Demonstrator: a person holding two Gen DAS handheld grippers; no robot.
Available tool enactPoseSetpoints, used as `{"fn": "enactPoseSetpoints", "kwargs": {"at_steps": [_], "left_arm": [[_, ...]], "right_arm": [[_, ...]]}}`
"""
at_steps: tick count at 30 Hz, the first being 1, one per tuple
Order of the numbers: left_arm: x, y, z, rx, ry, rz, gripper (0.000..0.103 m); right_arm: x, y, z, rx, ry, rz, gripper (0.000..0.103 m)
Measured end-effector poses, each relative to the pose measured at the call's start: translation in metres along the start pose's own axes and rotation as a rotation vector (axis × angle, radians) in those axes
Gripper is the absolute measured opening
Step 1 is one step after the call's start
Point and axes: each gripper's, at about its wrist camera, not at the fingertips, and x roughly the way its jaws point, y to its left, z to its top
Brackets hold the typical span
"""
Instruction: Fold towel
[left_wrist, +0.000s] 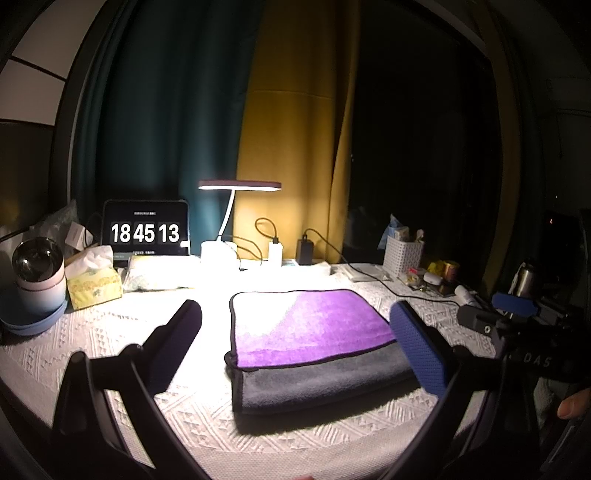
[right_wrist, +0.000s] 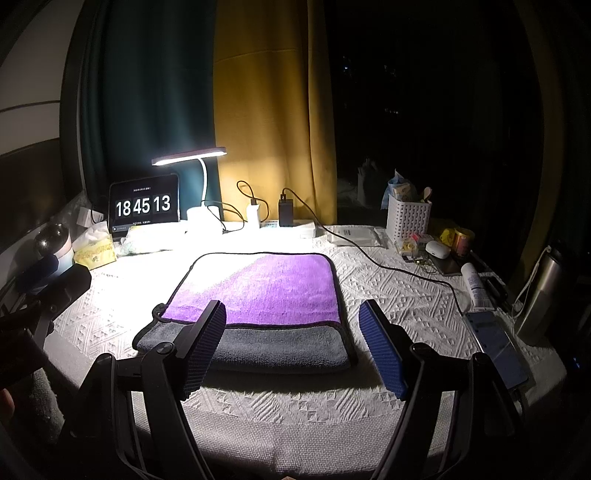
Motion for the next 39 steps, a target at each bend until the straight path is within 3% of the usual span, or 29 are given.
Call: {"fn": "enactPoseSetpoints", "kwargs": {"at_steps": [29, 35, 39], "left_arm": [[0.006, -0.004, -0.001, -0.010, 0.012, -0.004, 0.102], [0.017, 0.001, -0.004, -0.007, 0.051, 0.006, 0.102], [0.038, 0.007, -0.009, -0.005, 0.125, 0.008, 0.102]], "right_arm": [[0.005, 0.000, -0.005, 0.005, 0.011, 0.005, 0.077], [0.018, -0.004, -0.010, 0.009, 0.039, 0.009, 0.077], [0.031, -0.009, -0.012, 0.008, 0.066, 0.018, 0.077]]}}
